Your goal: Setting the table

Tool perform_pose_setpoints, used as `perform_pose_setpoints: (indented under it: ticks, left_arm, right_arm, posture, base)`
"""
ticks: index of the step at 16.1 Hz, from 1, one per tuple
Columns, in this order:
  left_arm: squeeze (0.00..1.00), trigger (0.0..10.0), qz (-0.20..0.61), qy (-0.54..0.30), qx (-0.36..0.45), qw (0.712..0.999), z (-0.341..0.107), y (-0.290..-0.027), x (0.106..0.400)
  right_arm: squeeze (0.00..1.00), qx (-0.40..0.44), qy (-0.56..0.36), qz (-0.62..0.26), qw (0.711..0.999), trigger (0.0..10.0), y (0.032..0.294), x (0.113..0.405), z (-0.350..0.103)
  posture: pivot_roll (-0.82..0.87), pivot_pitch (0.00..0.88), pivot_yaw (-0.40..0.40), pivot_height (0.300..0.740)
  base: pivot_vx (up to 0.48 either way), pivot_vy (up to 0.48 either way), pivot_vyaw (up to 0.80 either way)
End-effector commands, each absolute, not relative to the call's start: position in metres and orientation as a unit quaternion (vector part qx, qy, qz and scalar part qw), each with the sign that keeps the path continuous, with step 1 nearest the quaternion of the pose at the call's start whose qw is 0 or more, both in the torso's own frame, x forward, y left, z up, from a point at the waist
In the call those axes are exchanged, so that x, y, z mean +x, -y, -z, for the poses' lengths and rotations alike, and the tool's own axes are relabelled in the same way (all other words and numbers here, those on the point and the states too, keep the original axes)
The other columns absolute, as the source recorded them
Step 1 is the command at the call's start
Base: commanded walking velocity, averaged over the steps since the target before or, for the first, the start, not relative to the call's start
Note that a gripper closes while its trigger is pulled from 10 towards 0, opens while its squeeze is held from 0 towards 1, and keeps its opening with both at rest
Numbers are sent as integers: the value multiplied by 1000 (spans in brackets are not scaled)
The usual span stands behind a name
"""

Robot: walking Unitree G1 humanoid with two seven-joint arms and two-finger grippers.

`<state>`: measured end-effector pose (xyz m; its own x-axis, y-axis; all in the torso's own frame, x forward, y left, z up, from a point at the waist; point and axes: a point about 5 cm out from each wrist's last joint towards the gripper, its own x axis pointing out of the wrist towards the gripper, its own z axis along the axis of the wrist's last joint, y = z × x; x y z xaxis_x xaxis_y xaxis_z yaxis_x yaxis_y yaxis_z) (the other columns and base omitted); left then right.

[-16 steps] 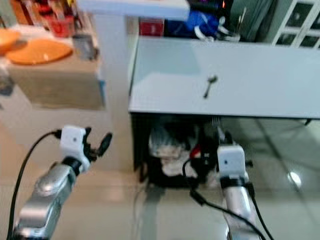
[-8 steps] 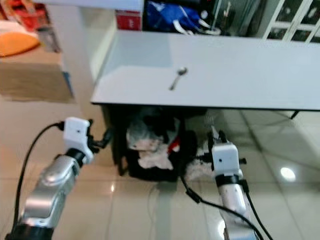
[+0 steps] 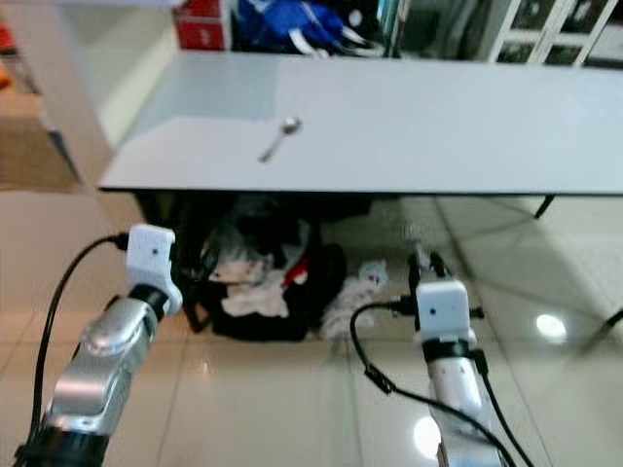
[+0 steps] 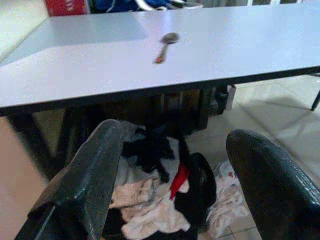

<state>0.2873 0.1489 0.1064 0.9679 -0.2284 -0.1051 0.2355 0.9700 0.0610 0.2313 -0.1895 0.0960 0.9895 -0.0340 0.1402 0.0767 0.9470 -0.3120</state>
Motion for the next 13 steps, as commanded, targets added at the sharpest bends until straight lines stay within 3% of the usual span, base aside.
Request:
perform_pose_setpoints:
  ticks: [1,13]
  left_arm:
    - [0,10000,128,-40,34,990,-109,-141,287]
    - [0,10000,132,-26,49,990,-116,-136,293]
  right_arm:
    - [0,-166,74,33,983,0,192,231,-100]
    - [0,-171,88,24,981,0,184,236,-108]
  posture:
    - [-8,0,15,740]
    - [3,0,14,740]
  base:
    - [431,0,0]
    - [453,0,0]
